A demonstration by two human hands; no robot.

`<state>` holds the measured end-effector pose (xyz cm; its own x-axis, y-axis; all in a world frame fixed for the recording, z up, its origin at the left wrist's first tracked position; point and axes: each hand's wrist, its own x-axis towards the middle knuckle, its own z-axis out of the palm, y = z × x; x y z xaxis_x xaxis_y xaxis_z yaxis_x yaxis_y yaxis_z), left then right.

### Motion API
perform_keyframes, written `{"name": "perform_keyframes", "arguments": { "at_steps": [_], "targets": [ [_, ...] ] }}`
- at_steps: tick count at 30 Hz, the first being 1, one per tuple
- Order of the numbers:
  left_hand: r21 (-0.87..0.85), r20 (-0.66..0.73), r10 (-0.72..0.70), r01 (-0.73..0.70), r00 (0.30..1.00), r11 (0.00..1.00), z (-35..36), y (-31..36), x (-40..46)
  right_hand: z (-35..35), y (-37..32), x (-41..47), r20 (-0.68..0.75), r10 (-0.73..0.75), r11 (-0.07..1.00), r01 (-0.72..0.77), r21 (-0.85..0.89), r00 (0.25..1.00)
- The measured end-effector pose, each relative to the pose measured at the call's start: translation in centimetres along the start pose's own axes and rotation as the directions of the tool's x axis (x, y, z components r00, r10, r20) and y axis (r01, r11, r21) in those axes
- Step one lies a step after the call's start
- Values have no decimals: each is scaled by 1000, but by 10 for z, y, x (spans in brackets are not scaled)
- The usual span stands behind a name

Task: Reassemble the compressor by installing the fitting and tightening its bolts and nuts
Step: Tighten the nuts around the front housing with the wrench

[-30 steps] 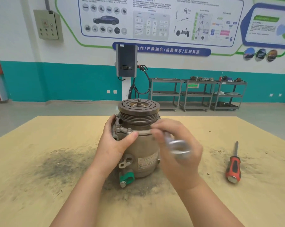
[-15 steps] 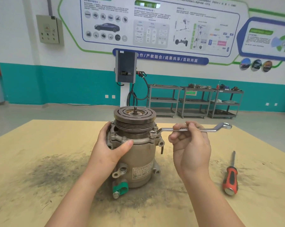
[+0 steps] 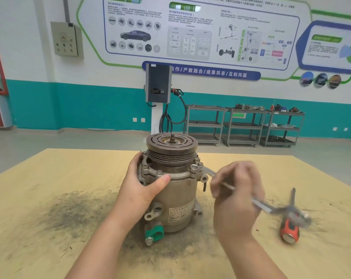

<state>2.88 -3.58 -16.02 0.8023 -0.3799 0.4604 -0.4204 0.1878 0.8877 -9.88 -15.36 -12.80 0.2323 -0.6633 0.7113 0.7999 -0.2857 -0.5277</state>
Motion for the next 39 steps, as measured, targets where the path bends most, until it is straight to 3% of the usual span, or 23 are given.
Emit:
{"name": "perform_keyframes", "arguments": {
  "at_steps": [1,3,7,9,12,14,15,18,21,26,28,33,37,39],
  "targets": [
    [-6,1,-1,1,1000,1000,0,-2,0,5,1,-9,88,-143,979,154,-136,986],
    [-18,3,-12,12,1000,1000,-1,-4,1,16,8,-24,262,-258,904,328,-274,930],
    [-8,13,4,-4,1000,1000,-1,-1,3,23,6,-29,450,-165,884,334,-328,878],
    [-13,1,-5,5,1000,1000,-1,-3,2,19,-1,-21,475,-219,873,388,-294,852],
    [-6,0,-4,4,1000,1000,-1,1,-1,12,-12,-2,339,-267,900,359,-247,902],
    [-1,-6,-4,4,1000,1000,0,0,-2,8,-15,10,104,-93,984,108,-145,990],
    [-1,-7,-1,1,1000,1000,-1,-1,-2,5,-15,15,17,43,998,-42,-39,999],
    [20,-14,16,-16,1000,1000,0,1,-2,-2,-6,29,-37,406,889,-385,249,913],
    [41,-10,8,-7,1000,999,0,2,-2,-6,1,36,-19,557,783,-518,345,830],
    [56,-1,-14,14,1000,998,-1,3,-3,-12,4,41,79,664,638,-618,459,744],
    [55,1,-14,14,1000,998,-1,3,-3,-12,4,42,101,668,632,-634,446,737],
    [70,-18,-18,19,1000,997,-1,2,-3,-6,8,31,-5,551,756,-497,426,834],
    [91,-18,-15,16,1000,996,-1,5,-6,0,6,18,-45,480,759,-389,522,876],
    [87,-22,-21,23,1000,996,-1,3,-6,2,3,10,-59,385,845,-326,423,921]
  ]
}}
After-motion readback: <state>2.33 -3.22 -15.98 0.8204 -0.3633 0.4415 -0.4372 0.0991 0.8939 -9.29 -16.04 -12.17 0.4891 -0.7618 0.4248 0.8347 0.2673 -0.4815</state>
